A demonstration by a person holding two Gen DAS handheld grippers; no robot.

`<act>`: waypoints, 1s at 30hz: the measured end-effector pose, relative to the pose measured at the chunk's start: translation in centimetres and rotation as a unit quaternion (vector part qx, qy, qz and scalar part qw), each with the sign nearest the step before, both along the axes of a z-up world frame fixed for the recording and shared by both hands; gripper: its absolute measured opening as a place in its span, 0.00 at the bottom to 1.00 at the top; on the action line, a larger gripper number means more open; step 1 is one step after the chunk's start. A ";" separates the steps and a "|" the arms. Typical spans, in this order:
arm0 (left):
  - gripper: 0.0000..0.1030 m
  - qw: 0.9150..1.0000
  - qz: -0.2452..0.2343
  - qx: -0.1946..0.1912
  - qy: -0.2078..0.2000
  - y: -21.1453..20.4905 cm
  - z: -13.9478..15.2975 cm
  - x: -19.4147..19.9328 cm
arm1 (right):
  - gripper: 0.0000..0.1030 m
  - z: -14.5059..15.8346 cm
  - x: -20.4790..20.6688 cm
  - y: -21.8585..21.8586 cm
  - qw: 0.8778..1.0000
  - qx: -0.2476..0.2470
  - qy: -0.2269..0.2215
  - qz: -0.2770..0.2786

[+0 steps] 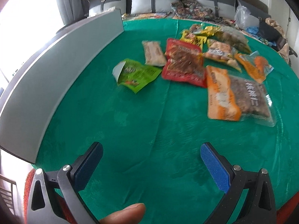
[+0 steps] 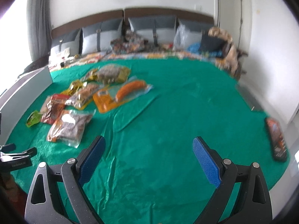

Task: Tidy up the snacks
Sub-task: 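Move the left tool toward the green snack pouch on the bed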

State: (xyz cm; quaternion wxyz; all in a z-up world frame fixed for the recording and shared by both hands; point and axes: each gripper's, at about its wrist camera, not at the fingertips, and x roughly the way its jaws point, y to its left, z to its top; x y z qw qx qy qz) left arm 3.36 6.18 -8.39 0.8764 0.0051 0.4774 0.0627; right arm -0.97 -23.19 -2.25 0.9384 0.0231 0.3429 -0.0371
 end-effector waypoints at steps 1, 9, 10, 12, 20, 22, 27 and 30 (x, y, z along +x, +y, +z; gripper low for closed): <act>1.00 1.000 0.000 -0.007 0.000 0.2 0.0 0.0 | 0.93 -0.4 0.2 0.0 1.000 0.007 0.011 0.002; 1.00 0.999 0.001 -0.043 0.015 1.5 -0.3 0.7 | 0.93 -2.7 2.4 1.8 0.995 0.012 0.089 0.041; 1.00 0.999 -0.001 -0.043 0.017 1.5 -0.3 0.7 | 0.93 -3.1 2.8 2.0 0.994 0.007 0.099 0.044; 1.00 0.999 -0.004 -0.043 0.017 1.6 -0.3 0.8 | 0.93 -3.6 3.3 2.0 0.993 0.003 0.107 0.041; 1.00 0.999 -0.007 -0.040 0.011 1.6 -0.4 0.7 | 0.93 -4.7 6.6 -0.5 0.993 -0.032 0.111 0.012; 1.00 0.999 -0.009 -0.040 0.008 1.6 -0.4 0.6 | 0.93 -4.8 7.4 -1.9 0.994 -0.031 0.108 -0.008; 1.00 0.999 -0.010 -0.040 0.006 1.6 -0.4 0.6 | 0.93 -5.4 8.5 -3.7 0.993 -0.030 0.114 -0.026; 1.00 0.999 -0.010 -0.040 0.004 1.6 -0.4 0.6 | 0.93 -5.5 8.5 -4.3 0.994 -0.007 0.106 -0.027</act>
